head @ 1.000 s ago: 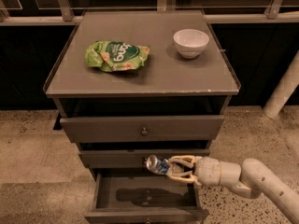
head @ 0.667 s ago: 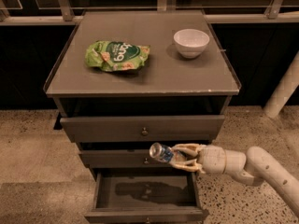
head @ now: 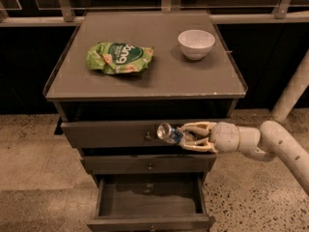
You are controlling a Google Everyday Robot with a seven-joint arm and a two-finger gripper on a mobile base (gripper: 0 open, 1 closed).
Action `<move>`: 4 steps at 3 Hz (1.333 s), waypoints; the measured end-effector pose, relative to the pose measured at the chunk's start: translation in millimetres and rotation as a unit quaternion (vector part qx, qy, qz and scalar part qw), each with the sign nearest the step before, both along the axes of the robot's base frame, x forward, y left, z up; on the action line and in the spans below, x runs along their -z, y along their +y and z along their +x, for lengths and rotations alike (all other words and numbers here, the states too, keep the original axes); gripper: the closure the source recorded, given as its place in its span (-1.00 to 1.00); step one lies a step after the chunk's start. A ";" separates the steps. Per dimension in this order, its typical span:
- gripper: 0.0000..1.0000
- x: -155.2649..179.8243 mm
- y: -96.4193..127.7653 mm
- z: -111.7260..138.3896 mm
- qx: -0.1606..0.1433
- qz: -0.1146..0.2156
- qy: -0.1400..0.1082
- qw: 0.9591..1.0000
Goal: Pick redbull can from bottom drawer and place on counter
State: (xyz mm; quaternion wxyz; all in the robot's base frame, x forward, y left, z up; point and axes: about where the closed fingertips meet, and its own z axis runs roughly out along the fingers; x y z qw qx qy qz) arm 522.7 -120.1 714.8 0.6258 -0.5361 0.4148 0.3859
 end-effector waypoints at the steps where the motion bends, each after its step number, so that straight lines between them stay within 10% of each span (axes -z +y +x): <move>1: 1.00 0.0 0.0 0.0 0.000 0.000 0.000 1.000; 4: 1.00 -121.3 -7.1 -27.6 0.003 -0.132 -0.054 0.990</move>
Offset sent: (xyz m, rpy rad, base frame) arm -0.0146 -0.0034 0.0429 -0.1753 -0.0281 -0.0177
